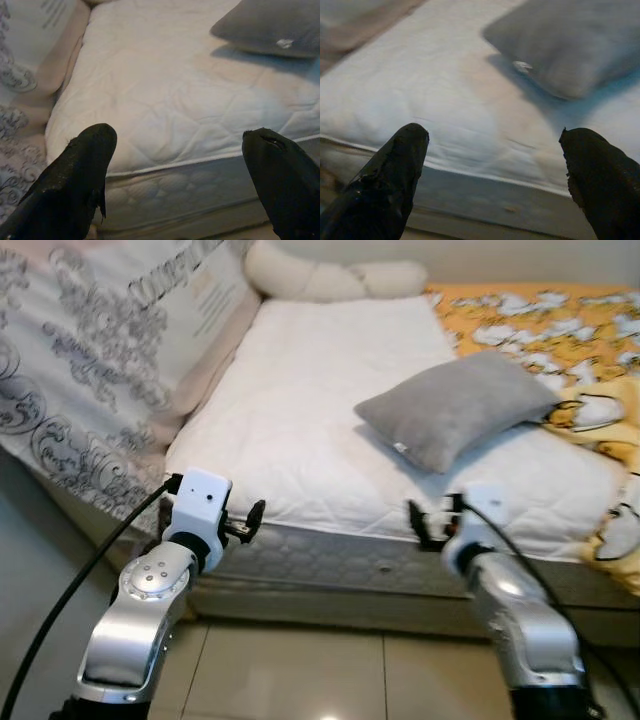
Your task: Clean up the room
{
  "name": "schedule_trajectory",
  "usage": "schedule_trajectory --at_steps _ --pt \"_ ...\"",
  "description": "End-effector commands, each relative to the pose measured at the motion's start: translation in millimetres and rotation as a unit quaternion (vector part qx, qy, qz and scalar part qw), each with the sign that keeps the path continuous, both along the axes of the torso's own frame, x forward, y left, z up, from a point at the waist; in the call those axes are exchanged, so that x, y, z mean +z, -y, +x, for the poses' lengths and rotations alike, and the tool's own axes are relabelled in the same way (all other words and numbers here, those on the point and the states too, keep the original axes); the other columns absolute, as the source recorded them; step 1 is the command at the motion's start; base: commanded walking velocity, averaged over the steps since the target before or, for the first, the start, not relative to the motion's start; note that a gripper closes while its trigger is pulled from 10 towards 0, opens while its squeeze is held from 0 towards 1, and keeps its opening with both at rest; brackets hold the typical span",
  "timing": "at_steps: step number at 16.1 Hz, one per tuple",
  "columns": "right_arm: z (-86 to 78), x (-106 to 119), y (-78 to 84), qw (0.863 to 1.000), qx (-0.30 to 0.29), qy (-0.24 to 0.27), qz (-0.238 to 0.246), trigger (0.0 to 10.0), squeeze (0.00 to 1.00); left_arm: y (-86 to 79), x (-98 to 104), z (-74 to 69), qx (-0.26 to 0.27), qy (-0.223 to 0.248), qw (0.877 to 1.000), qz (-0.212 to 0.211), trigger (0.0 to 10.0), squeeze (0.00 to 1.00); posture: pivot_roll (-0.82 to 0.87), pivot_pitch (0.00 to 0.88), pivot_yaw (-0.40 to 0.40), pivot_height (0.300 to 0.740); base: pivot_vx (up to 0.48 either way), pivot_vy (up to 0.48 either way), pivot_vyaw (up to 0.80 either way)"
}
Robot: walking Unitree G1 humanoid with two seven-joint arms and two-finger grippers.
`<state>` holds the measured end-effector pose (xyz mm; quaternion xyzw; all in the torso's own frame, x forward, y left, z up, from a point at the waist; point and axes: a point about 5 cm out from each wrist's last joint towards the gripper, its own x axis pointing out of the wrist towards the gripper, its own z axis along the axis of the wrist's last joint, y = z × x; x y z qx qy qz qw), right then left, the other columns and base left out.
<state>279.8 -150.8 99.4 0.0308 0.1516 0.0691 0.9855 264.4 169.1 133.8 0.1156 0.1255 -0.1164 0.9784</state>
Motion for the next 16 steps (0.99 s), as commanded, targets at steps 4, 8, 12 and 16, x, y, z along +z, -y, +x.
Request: schedule_trajectory --at_steps 4,8,12,16 --pt "2.8 3.1 4.4 1.0 -0.007 0.009 -0.009 10.0 0.0 -1.8 1.8 2.1 0.005 0.004 1.0 0.004 10.0 0.0 -0.05 0.0 0.056 0.74 0.249 0.0 0.0" --pt "2.7 2.0 4.1 1.0 -0.009 0.005 -0.006 10.0 0.0 -1.6 1.2 1.9 0.005 0.003 1.0 0.002 10.0 0.0 -0.05 0.0 0.054 0.74 0.253 0.0 -0.6" --pt "3.0 1.7 4.3 1.0 -0.009 0.005 -0.007 10.0 0.0 -1.5 1.0 2.0 0.005 0.003 1.0 0.002 10.0 0.0 -0.05 0.0 0.055 0.74 0.288 0.0 -0.8" --pt "3.3 1.6 4.6 1.0 -0.009 0.006 -0.01 10.0 0.0 -0.4 0.8 2.3 0.003 0.003 1.0 0.002 10.0 0.0 -0.05 0.0 0.055 0.74 0.296 0.0 -0.71"
